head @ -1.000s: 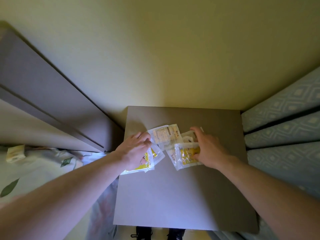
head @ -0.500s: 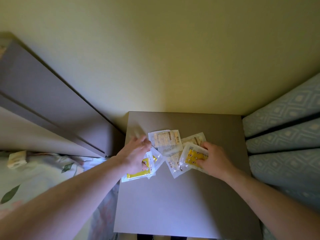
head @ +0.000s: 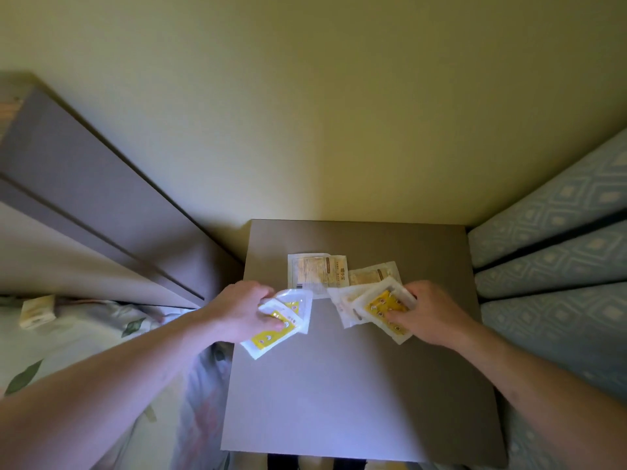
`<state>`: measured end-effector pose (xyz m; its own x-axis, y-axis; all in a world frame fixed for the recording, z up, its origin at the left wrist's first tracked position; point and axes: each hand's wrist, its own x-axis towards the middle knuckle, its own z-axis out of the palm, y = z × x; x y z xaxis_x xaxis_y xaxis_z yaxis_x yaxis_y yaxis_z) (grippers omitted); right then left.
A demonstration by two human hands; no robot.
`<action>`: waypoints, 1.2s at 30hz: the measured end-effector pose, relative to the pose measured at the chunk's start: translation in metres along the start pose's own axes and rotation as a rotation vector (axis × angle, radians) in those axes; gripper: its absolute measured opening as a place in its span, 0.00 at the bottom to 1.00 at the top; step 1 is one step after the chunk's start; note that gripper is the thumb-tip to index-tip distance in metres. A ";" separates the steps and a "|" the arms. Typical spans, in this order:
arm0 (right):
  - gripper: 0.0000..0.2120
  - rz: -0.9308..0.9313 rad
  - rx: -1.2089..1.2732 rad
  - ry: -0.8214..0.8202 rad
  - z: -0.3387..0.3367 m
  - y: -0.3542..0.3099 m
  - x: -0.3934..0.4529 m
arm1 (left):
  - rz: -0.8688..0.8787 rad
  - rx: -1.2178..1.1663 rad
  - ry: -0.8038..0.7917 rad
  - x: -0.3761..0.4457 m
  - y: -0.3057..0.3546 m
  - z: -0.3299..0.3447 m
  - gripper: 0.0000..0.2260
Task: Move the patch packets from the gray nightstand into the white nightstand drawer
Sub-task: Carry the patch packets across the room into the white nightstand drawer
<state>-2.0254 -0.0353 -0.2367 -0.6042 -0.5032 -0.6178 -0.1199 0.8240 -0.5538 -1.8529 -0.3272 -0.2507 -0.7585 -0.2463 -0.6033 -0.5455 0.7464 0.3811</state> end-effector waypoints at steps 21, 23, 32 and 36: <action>0.10 0.172 0.476 0.260 0.044 0.003 0.021 | 0.014 0.233 0.116 0.059 0.058 0.013 0.35; 0.11 0.177 0.552 0.292 0.048 0.006 0.010 | -0.021 0.126 0.108 0.050 0.052 0.017 0.28; 0.12 0.171 0.659 0.358 0.062 -0.014 -0.096 | -0.200 -0.524 0.132 -0.069 0.034 0.037 0.19; 0.10 0.203 0.564 0.358 0.060 -0.039 -0.171 | -0.138 -0.603 0.122 -0.155 0.038 0.027 0.18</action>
<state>-1.8704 0.0030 -0.1428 -0.8054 -0.1572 -0.5716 0.3917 0.5825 -0.7122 -1.7463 -0.2441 -0.1617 -0.6825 -0.4108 -0.6045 -0.7195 0.2320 0.6546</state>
